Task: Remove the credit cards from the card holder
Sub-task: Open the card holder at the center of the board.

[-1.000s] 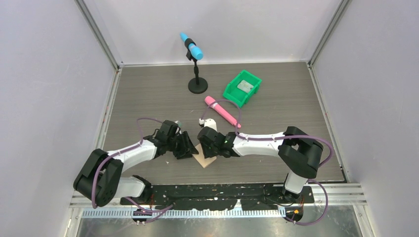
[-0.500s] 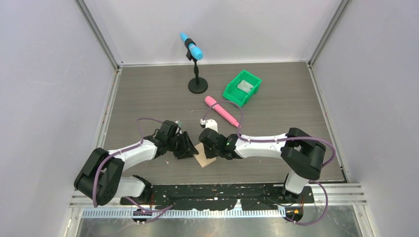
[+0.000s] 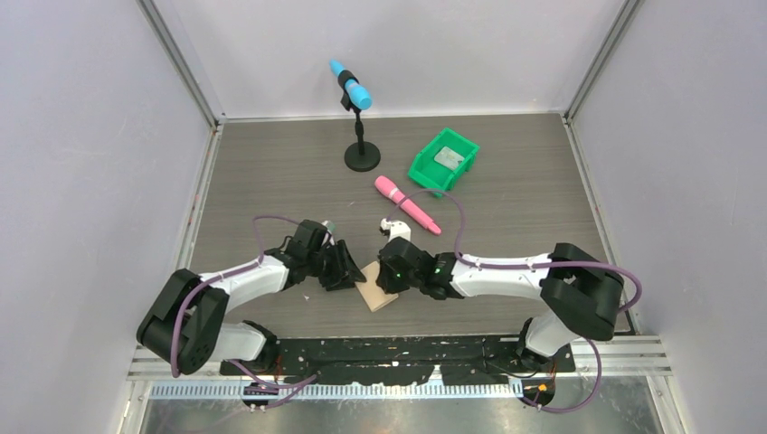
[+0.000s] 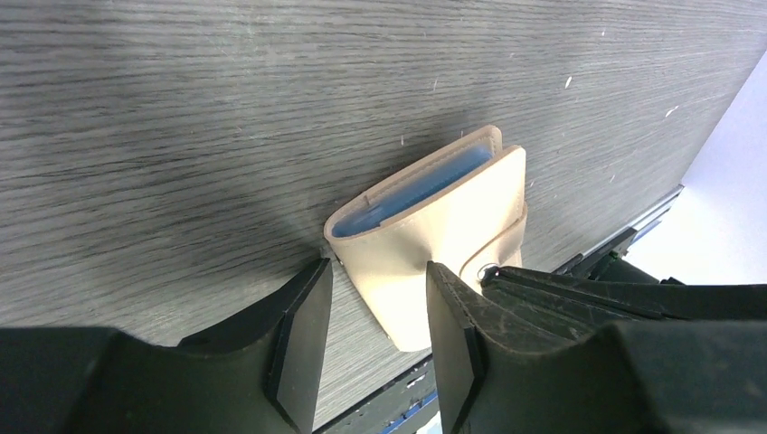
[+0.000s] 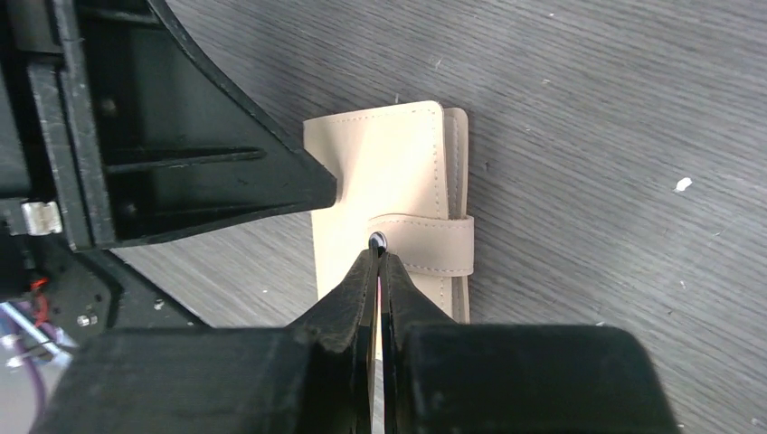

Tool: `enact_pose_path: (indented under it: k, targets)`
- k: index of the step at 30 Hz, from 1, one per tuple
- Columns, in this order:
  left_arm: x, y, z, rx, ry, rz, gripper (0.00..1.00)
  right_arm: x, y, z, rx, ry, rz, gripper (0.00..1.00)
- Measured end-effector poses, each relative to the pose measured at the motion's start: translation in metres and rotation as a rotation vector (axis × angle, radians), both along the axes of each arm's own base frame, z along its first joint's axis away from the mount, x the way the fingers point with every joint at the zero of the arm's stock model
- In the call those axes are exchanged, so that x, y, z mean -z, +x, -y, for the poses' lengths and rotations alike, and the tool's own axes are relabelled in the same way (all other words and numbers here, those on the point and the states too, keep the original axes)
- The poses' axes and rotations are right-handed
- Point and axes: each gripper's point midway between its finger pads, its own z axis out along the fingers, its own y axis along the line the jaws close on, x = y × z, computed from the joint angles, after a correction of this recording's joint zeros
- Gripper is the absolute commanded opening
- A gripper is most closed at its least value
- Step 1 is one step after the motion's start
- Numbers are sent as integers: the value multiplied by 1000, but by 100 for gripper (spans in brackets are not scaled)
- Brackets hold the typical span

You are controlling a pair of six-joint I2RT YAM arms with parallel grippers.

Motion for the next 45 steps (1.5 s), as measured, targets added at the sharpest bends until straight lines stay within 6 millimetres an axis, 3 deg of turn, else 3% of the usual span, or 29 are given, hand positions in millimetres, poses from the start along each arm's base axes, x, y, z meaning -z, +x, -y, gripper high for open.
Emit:
enact_pose_path:
  k: [11, 17, 24, 43, 45]
  targets:
    - [1, 0, -1, 6, 6, 5, 44, 1, 10, 14, 118, 238, -117, 5]
    - [2, 1, 1, 9, 2, 7, 44, 2, 3, 15, 143, 347, -195, 5]
    - [3, 1, 2, 16, 3, 8, 42, -19, 1, 7, 153, 459, -232, 5]
    - [3, 7, 9, 47, 6, 9, 40, -35, -8, 5, 174, 622, -364, 5]
    - [3, 7, 10, 49, 9, 8, 40, -35, -9, 6, 171, 616, -362, 10]
